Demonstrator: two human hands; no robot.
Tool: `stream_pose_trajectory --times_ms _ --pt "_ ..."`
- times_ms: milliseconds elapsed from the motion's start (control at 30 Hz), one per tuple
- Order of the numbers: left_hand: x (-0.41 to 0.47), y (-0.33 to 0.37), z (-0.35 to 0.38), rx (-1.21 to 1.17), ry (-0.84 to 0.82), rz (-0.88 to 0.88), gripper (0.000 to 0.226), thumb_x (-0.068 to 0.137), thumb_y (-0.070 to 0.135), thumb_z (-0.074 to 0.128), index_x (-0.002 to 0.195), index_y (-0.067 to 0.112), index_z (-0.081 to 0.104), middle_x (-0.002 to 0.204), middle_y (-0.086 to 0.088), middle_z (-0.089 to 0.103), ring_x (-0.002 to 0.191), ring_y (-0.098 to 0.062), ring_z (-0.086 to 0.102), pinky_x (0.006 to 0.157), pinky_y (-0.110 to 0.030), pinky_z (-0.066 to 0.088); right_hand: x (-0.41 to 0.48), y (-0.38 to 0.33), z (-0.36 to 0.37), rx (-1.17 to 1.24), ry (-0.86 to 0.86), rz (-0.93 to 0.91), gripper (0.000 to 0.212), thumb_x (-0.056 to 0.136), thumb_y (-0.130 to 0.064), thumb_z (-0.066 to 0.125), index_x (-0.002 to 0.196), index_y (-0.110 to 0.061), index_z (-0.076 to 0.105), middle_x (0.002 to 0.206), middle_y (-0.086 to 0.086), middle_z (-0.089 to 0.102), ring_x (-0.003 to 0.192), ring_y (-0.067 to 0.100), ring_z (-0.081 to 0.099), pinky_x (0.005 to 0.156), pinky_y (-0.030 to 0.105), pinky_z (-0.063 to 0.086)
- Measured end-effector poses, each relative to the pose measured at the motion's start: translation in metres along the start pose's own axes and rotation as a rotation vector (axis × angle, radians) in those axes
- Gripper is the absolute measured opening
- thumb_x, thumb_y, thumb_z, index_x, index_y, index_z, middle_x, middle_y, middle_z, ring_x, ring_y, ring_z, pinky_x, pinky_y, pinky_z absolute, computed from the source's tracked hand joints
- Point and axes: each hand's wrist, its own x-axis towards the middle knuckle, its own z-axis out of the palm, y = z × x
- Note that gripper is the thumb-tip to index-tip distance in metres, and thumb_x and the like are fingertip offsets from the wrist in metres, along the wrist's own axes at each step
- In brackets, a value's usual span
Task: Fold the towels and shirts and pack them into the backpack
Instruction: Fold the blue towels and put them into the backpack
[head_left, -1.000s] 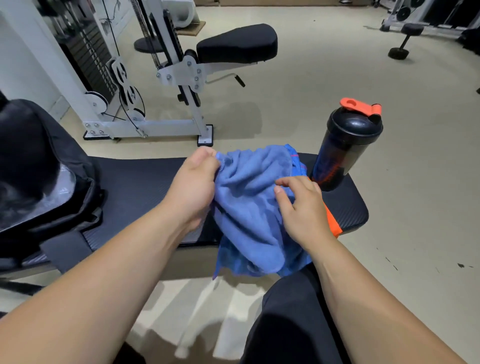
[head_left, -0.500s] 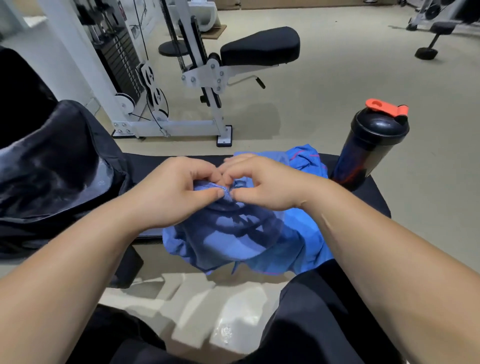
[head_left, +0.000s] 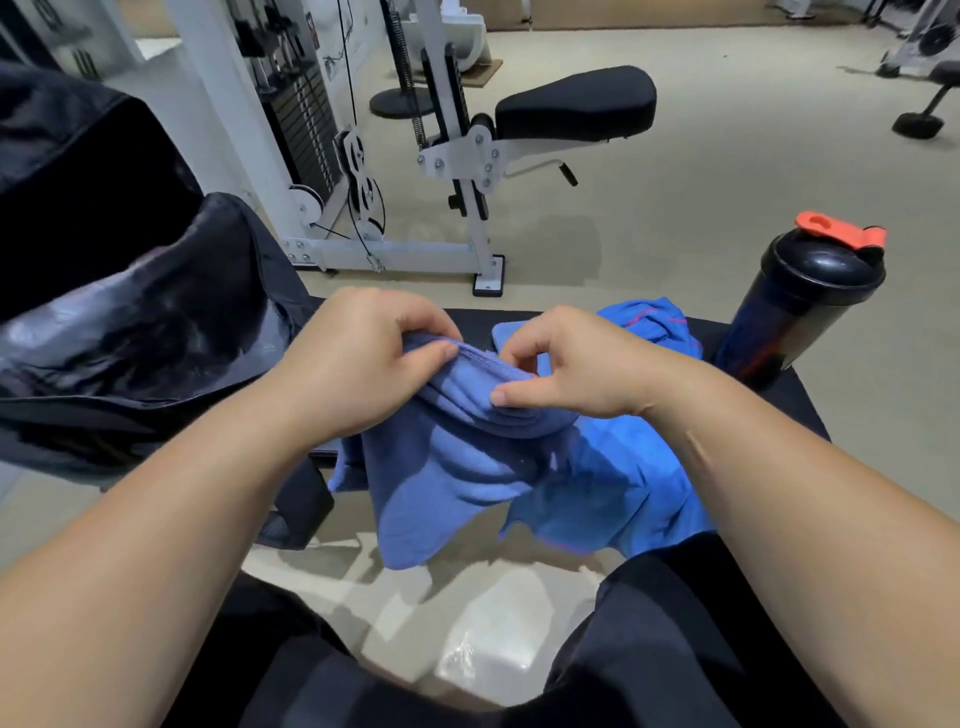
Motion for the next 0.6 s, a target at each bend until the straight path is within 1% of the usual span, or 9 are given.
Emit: stream_pose_trajectory --times_ms 33,67,167,233,300,367,433,500,600 --pt "-0.001 -0.002 -0.001 -0.005 0.049 -0.008 0.008 0.089 0.020 0.072 0.090 0.025 0.078 0.081 0.018 0.069 0.084 -0.002 0.060 0.074 -0.014 0.044 0.000 0.002 0.003 -0.028 -0.007 0.011 0.030 0.088 -0.035 0.072 0.072 -0.011 0.064 0.072 0.010 0.059 0.059 0.009 0.041 0.060 0.032 0.039" --pt "-0.003 -0.005 -0.001 0.001 0.079 -0.010 0.007 0.088 0.019 0.073 0.090 0.024 0.078 0.080 0.018 0.069 0.083 -0.002 0.061 0.073 -0.014 0.043 -0.001 0.005 0.006 -0.061 -0.009 0.032 0.036 0.089 -0.038 0.070 0.070 -0.009 0.061 0.072 0.012 0.057 0.061 0.014 0.044 0.063 0.036 0.042" --pt "-0.010 -0.023 0.010 0.068 0.083 -0.026 0.006 0.090 0.020 0.072 0.091 0.023 0.077 0.084 0.010 0.074 0.081 -0.013 0.067 0.076 -0.030 0.051 -0.001 0.025 0.009 -0.247 -0.041 0.115 0.044 0.088 -0.050 0.066 0.071 -0.010 0.061 0.077 0.007 0.062 0.080 0.027 0.054 0.078 0.044 0.049" --pt "-0.015 -0.041 0.017 0.089 0.116 -0.097 0.007 0.092 0.022 0.068 0.093 0.022 0.075 0.086 0.007 0.074 0.083 -0.018 0.067 0.077 -0.033 0.051 -0.006 0.039 0.004 -0.403 -0.070 0.216 0.037 0.087 -0.053 0.066 0.077 -0.017 0.067 0.090 0.001 0.066 0.095 0.026 0.051 0.089 0.044 0.046" --pt "-0.021 -0.057 0.021 0.096 0.168 -0.207 0.009 0.093 0.024 0.065 0.094 0.023 0.073 0.089 0.007 0.074 0.088 -0.020 0.065 0.079 -0.035 0.051 -0.015 0.047 -0.002 -0.578 -0.064 0.310 0.025 0.086 -0.052 0.068 0.085 -0.028 0.071 0.098 -0.004 0.065 0.104 0.024 0.046 0.092 0.043 0.042" --pt "-0.027 -0.072 0.027 0.126 0.173 -0.290 0.010 0.095 0.027 0.062 0.096 0.025 0.071 0.092 0.005 0.073 0.091 -0.024 0.064 0.081 -0.039 0.051 -0.023 0.051 -0.007 -0.735 -0.049 0.353 0.015 0.084 -0.046 0.069 0.086 -0.032 0.070 0.100 -0.007 0.060 0.105 0.025 0.048 0.087 0.040 0.041" --pt "-0.030 -0.080 0.035 0.144 0.129 -0.344 0.011 0.096 0.029 0.059 0.097 0.025 0.069 0.093 0.003 0.072 0.093 -0.027 0.063 0.079 -0.040 0.050 -0.027 0.050 -0.011 -0.796 -0.037 0.360 0.008 0.079 -0.039 0.069 0.081 -0.032 0.065 0.098 -0.008 0.057 0.102 0.024 0.050 0.078 0.036 0.038" --pt "-0.030 -0.086 0.041 0.118 0.122 -0.389 0.011 0.097 0.028 0.057 0.097 0.024 0.067 0.092 0.001 0.071 0.092 -0.027 0.061 0.075 -0.038 0.048 -0.028 0.043 -0.015 -0.772 -0.009 0.371 0.012 0.072 -0.032 0.069 0.076 -0.030 0.058 0.088 -0.009 0.058 0.094 0.023 0.054 0.072 0.034 0.035" --pt "-0.026 -0.093 0.042 0.046 0.197 -0.463 0.009 0.098 0.027 0.054 0.095 0.024 0.062 0.089 -0.001 0.068 0.085 -0.029 0.057 0.071 -0.038 0.047 -0.032 0.034 -0.026 -0.661 0.140 0.456 0.017 0.070 -0.023 0.065 0.071 -0.023 0.048 0.069 -0.005 0.057 0.072 0.027 0.056 0.056 0.030 0.030"
